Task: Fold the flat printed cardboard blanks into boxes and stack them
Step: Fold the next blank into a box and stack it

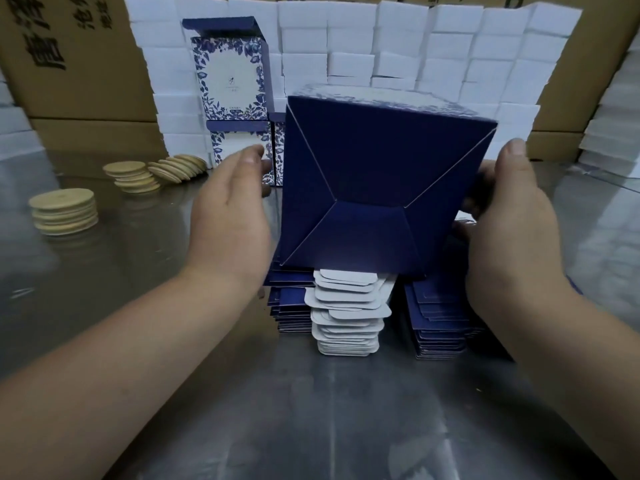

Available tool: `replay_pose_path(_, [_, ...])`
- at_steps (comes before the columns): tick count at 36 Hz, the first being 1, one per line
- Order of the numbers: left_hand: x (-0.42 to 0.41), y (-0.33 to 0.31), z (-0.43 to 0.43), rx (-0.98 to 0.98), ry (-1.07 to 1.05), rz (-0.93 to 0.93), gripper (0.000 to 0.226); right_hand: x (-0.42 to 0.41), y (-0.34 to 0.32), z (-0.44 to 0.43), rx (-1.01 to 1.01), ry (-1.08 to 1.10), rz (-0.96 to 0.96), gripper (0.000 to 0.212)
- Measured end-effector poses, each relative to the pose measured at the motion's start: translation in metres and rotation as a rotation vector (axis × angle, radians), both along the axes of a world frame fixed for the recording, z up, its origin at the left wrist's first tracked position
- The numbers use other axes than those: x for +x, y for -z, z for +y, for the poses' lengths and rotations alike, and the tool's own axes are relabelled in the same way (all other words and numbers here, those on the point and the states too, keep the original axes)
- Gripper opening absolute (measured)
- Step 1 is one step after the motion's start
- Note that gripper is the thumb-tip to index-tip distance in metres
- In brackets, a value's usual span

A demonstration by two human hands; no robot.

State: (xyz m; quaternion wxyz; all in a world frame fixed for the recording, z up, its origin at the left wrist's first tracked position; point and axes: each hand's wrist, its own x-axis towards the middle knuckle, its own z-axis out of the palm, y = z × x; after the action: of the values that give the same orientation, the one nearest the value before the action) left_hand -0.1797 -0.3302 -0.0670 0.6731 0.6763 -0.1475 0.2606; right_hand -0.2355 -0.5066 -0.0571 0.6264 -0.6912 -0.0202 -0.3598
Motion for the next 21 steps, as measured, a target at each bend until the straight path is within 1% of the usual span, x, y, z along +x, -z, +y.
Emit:
replay_pose_path(2, [-0.0005, -0.0012, 0.0004, 0.036, 0.017, -0.002, 0.037, -0.0007, 0.0001, -0.0011, 0.000, -0.035, 0.035, 0.065])
replay_pose_path(4, [-0.0029, -0.0015, 0.0002, 0.105, 0.050, -0.026, 0.040, -0.0011, 0.0021, -0.0008, -0.038, -0.032, 0.046, 0.055])
replay_pose_path(5, [-0.0046, -0.0017, -0.0001, 0.112, 0.061, -0.042, 0.041, -0.0018, 0.0028, -0.0007, -0.048, -0.028, 0.043, 0.047])
replay_pose_path(7, [-0.0065, -0.0027, -0.0001, 0.102, 0.077, -0.073, 0.034, -0.0033, 0.0029, -0.0013, -0.050, -0.045, 0.037, 0.033])
replay_pose_path(10, [-0.0052, -0.0031, 0.0019, 0.114, 0.070, -0.134, 0.025, -0.0032, 0.0034, -0.0035, -0.065, -0.065, -0.001, 0.027])
replay_pose_path(14, [-0.0075, -0.0060, 0.0030, 0.111, 0.068, -0.278, 0.024, -0.0035, 0.0033, -0.0021, -0.066, -0.131, -0.136, 0.034])
replay_pose_path(17, [-0.0070, -0.0048, 0.0026, 0.094, 0.076, -0.410, 0.027, -0.0019, 0.0016, -0.0038, -0.086, -0.174, -0.255, 0.029])
replay_pose_path(19, [-0.0054, -0.0040, 0.0038, 0.053, 0.108, -0.465, 0.034, -0.0007, 0.0018, -0.0054, -0.065, -0.206, -0.296, 0.036])
replay_pose_path(21, [-0.0034, -0.0044, 0.0052, 0.020, 0.172, -0.478, 0.041, -0.0005, 0.0024, -0.0060, -0.036, -0.239, -0.309, 0.044])
